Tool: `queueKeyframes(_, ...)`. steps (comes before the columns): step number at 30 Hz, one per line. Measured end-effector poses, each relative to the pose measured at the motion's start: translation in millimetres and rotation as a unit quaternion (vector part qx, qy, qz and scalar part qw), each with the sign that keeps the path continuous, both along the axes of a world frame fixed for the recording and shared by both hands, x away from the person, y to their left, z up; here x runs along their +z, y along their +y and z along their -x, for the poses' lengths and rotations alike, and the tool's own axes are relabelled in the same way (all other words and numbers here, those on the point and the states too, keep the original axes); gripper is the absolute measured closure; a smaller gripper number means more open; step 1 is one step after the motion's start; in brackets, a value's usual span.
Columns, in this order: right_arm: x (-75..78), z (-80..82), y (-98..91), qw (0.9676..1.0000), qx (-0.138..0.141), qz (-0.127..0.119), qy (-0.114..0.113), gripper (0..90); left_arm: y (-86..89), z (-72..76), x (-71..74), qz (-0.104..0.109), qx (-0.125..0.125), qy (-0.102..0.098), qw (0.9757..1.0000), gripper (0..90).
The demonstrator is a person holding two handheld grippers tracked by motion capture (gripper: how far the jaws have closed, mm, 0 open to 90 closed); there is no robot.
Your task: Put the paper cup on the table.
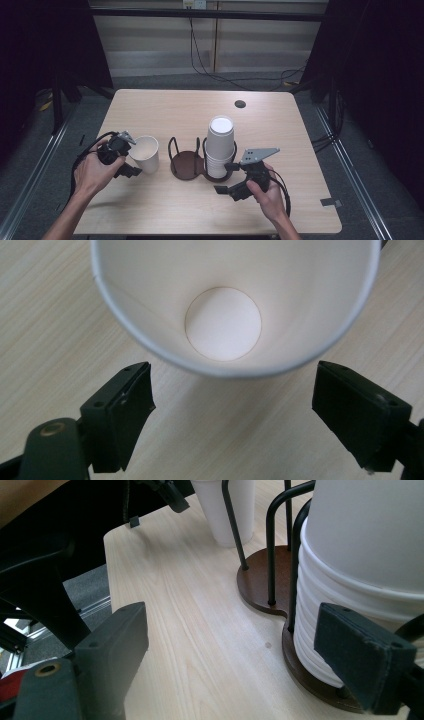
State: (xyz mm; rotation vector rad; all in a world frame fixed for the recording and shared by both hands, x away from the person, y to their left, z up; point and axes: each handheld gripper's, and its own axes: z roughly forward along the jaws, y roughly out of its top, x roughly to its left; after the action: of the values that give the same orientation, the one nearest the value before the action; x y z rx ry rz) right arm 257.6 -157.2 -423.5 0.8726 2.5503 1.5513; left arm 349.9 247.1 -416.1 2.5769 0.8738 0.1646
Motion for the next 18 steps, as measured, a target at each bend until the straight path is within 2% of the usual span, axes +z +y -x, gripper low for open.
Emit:
queueKeyframes(5, -0.5, -0.2, -0.1, 1.0, -0.002, 0.0, 0.001, 14.3, 7.5, 5.1, -1.4, 0.014, -0.008, 0.0, 0.9999, 17.9)
queueKeyframes(6, -0.7, -0.1, 0.0, 1.0, -0.001, 0.001, 0.001, 14.3, 9.5, 6.7, -2.4, 0.023, -0.001, -0.003, 0.9997, 17.9)
queueKeyframes(7, -0.9, 0.0, 0.2, 1.0, -0.001, 0.002, 0.001, 14.3, 11.5, 7.4, -3.0, 0.03, -0.003, -0.003, 0.9995, 17.8)
queueKeyframes(8, -1.5, 0.0, 0.6, 1.0, -0.001, 0.001, 0.002, 14.3, 13.7, 9.9, -3.7, 0.047, -0.008, 0.005, 0.9988, 17.7)
queueKeyframes(9, -2.0, -0.2, 0.9, 1.0, -0.001, 0.001, 0.002, 14.3, 14.3, 11.6, -3.8, 0.052, -0.008, 0.004, 0.9986, 17.6)
queueKeyframes(11, -2.2, 0.0, 1.6, 1.0, 0.0, 0.003, 0.003, 14.3, 15.3, 15.7, -3.3, 0.063, -0.002, -0.006, 0.998, 17.7)
queueKeyframes(12, -2.1, 0.2, 1.8, 1.0, -0.001, 0.002, 0.002, 14.3, 15.7, 18.3, -3.1, 0.07, -0.007, -0.019, 0.9973, 17.7)
queueKeyframes(15, -1.3, 0.6, 1.4, 1.0, -0.001, 0.001, 0.001, 14.3, 16.2, 23.8, -3.7, 0.079, -0.012, -0.024, 0.9965, 18.0)
queueKeyframes(16, -1.2, 0.6, 0.9, 1.0, -0.002, 0.001, 0.001, 14.3, 16.6, 27.0, -4.1, 0.084, -0.015, -0.031, 0.9958, 18.0)
queueKeyframes(17, -1.3, 0.4, 0.0, 1.0, -0.004, 0.001, 0.0, 14.3, 16.9, 33.0, -4.9, 0.099, -0.007, -0.044, 0.9941, 18.0)
queueKeyframes(18, -1.4, 0.4, -0.2, 1.0, -0.005, -0.001, 0.0, 14.3, 17.4, 35.7, -5.3, 0.105, -0.007, -0.041, 0.9936, 18.0)
